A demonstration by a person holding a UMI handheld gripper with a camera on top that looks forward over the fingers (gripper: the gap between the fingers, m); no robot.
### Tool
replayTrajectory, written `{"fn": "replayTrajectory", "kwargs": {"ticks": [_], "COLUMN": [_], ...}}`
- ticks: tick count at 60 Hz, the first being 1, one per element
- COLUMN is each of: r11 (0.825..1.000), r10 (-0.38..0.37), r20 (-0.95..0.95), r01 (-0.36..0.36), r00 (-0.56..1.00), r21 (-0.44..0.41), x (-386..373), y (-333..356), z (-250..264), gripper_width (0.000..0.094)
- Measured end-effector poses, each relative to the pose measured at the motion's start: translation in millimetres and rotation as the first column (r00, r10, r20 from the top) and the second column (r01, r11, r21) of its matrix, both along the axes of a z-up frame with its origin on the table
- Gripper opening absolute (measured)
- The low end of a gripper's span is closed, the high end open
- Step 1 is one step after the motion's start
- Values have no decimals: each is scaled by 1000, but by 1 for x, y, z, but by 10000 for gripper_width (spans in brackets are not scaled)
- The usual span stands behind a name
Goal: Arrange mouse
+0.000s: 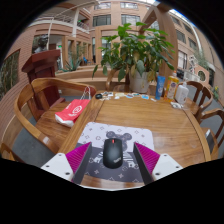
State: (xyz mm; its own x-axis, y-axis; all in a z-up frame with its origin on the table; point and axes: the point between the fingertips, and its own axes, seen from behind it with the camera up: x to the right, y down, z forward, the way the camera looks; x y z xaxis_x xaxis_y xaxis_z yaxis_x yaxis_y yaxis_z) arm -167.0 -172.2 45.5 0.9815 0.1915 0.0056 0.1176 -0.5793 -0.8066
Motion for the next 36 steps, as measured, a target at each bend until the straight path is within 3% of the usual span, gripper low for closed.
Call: {"fn": "replayTrajectory", "kwargs": {"ticks": [18,36], "r11": [997,995], "r10": [-59,-44], "r20": [-13,15], "r01": [59,42], "r00": [998,999], "r21": [51,93], "x": [16,22], "y": [-101,-154], "z": [69,89], "gripper_width": [861,863]}}
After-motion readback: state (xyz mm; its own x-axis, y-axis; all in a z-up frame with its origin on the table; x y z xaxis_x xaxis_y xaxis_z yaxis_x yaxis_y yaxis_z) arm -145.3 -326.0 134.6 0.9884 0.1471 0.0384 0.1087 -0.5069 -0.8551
